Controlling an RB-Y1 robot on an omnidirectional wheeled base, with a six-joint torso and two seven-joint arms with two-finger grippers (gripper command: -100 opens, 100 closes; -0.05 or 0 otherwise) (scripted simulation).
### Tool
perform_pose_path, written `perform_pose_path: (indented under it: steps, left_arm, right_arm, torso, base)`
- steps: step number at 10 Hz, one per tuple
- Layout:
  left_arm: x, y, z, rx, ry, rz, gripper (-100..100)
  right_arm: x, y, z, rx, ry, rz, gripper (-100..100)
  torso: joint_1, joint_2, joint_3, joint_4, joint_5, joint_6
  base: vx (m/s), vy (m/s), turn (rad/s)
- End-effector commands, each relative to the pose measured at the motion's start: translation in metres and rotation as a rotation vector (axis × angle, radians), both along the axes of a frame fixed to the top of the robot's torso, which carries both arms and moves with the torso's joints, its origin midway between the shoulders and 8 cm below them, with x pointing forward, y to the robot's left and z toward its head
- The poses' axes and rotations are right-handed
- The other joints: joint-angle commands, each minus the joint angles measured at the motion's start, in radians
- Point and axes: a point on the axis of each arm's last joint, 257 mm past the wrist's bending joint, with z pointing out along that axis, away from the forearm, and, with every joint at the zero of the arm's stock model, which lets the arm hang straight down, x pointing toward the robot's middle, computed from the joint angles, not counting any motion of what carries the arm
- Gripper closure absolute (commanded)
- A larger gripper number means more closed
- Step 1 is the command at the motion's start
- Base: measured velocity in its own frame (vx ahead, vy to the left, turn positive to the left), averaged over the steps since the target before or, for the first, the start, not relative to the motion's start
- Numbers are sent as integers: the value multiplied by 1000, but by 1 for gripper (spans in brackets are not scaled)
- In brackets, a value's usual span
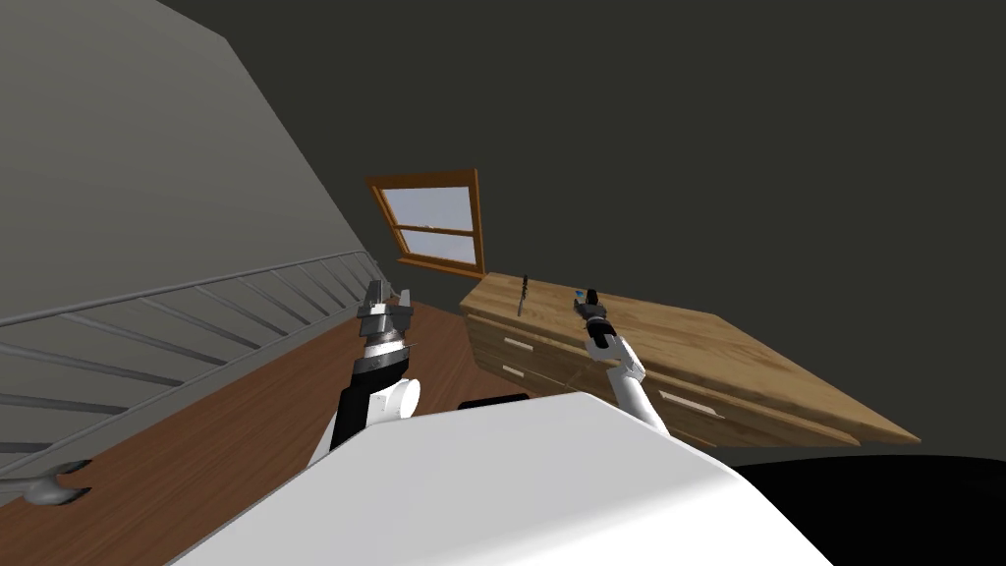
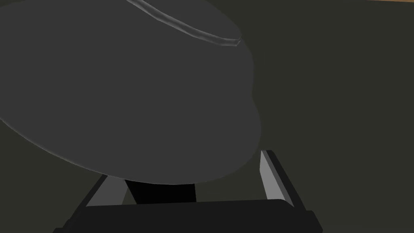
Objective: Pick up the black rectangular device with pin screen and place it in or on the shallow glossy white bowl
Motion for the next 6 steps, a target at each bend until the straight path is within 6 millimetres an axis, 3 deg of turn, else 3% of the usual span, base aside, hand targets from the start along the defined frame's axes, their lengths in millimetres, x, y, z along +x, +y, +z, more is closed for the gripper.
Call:
perform_pose_path:
  steps: [1, 6]
  left_arm:
    - [0, 0, 0, 0, 0, 0, 0]
    - [0, 0, 0, 0, 0, 0, 0]
  right_arm:
    - [5, -7, 6, 4, 4, -17, -100]
    - [16, -23, 31, 7, 7, -56, -100]
  torso:
    - [0, 0, 0, 0, 0, 0]
    - [0, 0, 0, 0, 0, 0]
  base:
    - [-82, -15, 59]
    - [-65, -9, 75]
